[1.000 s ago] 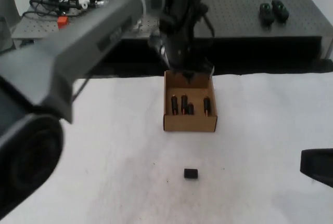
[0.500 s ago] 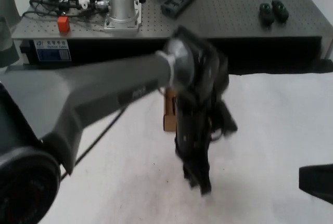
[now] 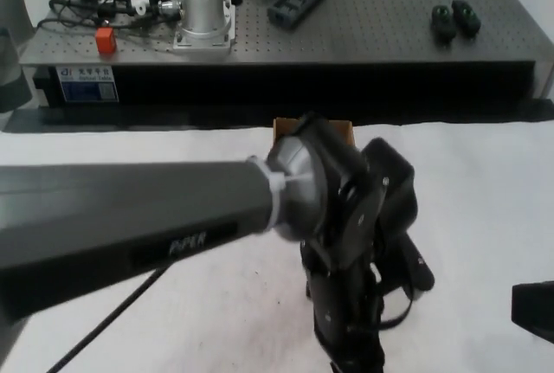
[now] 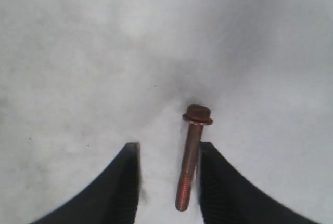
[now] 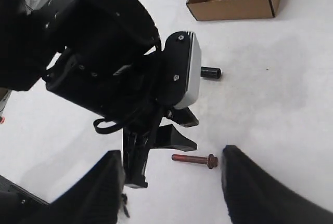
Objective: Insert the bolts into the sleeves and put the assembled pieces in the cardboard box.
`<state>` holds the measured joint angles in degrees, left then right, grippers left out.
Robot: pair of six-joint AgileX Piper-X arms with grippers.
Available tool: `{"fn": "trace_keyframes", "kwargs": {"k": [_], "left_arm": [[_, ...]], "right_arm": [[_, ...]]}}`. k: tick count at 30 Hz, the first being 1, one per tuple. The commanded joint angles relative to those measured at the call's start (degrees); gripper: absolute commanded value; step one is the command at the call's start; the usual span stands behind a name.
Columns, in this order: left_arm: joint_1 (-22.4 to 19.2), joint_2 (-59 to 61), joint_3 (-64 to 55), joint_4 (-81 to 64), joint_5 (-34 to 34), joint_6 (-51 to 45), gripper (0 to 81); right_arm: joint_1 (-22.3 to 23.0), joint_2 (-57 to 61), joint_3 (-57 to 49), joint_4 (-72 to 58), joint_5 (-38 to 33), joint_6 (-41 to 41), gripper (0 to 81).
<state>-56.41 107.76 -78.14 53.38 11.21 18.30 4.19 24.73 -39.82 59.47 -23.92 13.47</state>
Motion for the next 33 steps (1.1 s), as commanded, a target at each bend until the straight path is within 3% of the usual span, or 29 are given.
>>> {"fn": "trace_keyframes", "kwargs": {"k": [1, 7, 15, 31, 33], "left_arm": [[-0.77, -0.22, 1.63, -0.95, 0.34, -0.26, 26.4], [-2.78, -0.22, 5.07, -8.09, 0.17, 3.24, 26.4], [-2.94, 0.29, 5.07, -9.55, -5.14, 4.01, 26.4], [-2.94, 5.13, 5.07, -7.2, -3.05, 6.58, 26.3], [-2.94, 5.47, 5.07, -7.6, -3.05, 6.58, 22.3]], "right_arm": [[-0.03, -0.27, -0.24, 0.21, 0.05, -0.69, 41.8], [-0.03, -0.27, -0.24, 0.21, 0.05, -0.69, 41.8], [-0.03, -0.25, -0.24, 0.72, -0.2, -0.69, 41.8], [-0.03, -0.63, -0.24, 1.49, -0.2, -0.69, 41.8], [-0.03, -0.63, -0.24, 1.49, -0.2, -0.69, 41.8]]}}
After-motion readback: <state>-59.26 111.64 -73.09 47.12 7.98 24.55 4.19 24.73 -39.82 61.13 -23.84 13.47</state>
